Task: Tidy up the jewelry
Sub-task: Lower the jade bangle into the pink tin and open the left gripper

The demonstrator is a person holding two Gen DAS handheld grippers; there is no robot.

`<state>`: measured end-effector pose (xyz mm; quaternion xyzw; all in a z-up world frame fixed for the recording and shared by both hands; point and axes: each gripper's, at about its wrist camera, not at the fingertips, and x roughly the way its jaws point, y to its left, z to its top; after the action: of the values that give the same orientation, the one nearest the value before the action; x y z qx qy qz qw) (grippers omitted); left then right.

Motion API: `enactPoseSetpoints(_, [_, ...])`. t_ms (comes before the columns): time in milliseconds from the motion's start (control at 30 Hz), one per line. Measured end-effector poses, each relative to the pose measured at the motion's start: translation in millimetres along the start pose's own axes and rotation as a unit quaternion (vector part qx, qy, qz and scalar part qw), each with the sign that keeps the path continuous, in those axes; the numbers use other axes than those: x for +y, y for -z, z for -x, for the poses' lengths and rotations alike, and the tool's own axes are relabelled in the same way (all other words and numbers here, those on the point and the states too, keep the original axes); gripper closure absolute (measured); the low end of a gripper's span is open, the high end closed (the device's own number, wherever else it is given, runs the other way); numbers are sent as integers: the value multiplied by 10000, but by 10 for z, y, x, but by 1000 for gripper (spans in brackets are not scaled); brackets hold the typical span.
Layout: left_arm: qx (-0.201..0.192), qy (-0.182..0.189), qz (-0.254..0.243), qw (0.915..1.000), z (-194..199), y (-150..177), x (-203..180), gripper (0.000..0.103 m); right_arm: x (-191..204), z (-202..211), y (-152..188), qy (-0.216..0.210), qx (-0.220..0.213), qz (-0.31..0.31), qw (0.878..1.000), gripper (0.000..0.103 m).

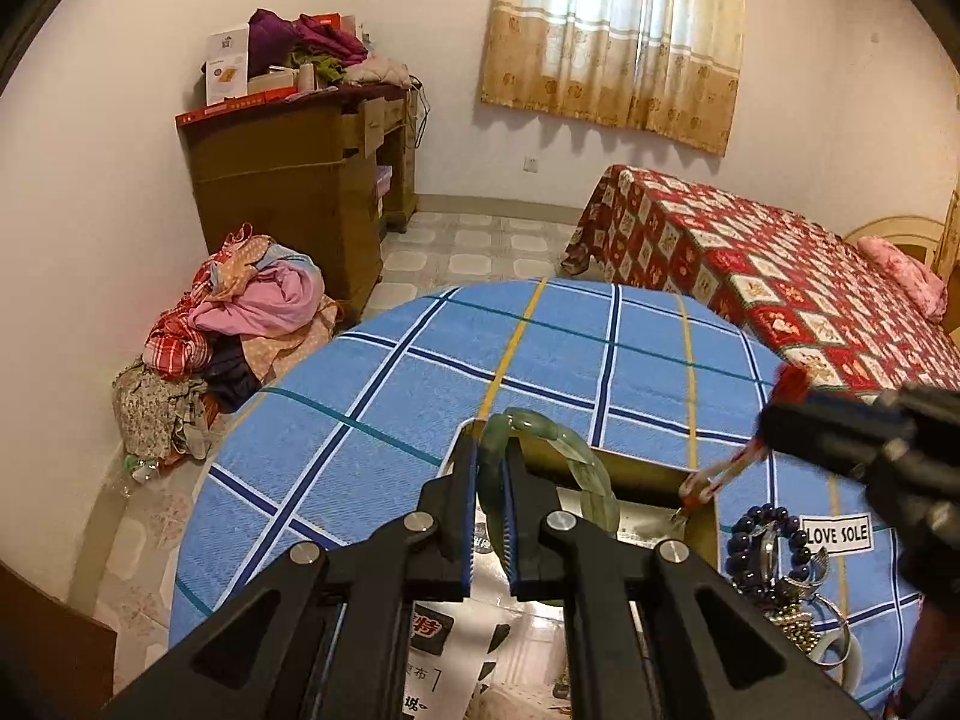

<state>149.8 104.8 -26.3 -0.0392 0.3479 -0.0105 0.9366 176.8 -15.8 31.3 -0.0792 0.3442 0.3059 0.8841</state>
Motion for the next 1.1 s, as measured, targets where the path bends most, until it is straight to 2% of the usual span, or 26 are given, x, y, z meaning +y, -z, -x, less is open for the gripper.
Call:
enactPoseSetpoints(200, [166,-45,-40,9998,-114,40,15,96,-22,-284,195,48,452,-25,9990,92])
enactPoseSetpoints(333, [253,-52,-87,9996,-169,61,8,96,-28,-341,270,98,565,-14,9984,92])
enactPoseSetpoints(433, [340,-69,-131,9993,-206,71,-8,91,-35,-351,295,104,585,-21,9982,91])
enactPoseSetpoints(467, [346,-61,-137,9993,-205,76,-20,83,-33,-345,301,100,579,-37,9983,90])
enactPoseSetpoints(500, [324,-105,-124,9993,-193,77,-22,67,-40,-328,310,102,576,-45,9983,87])
enactPoseSetpoints(533, [282,-160,-106,9994,-175,74,-21,56,-38,-315,316,132,570,-43,9983,81])
enactPoseSetpoints(567, [212,-213,-81,9995,-147,71,-15,36,-30,-316,317,159,557,-39,9983,79])
enactPoseSetpoints(600, [94,-274,-44,9996,-97,66,-2,31,-29,-301,324,188,534,-34,9984,78])
enactPoseSetpoints(667, [41,-257,-19,9997,-63,54,1,31,-46,-261,343,229,518,-63,9984,75])
enactPoseSetpoints(800, [-36,-300,67,9995,37,71,29,31,-105,-77,403,382,351,-91,9986,48])
enactPoseSetpoints(833, [-55,-322,102,9994,65,92,29,31,-136,-15,422,464,303,-87,9984,45])
enactPoseSetpoints(967, [-64,-285,163,9994,142,220,-58,31,-302,221,572,675,254,-248,9971,44])
enactPoseSetpoints(1100, [-51,-180,-155,9997,203,331,-329,31,-471,404,767,910,282,-440,9945,41])
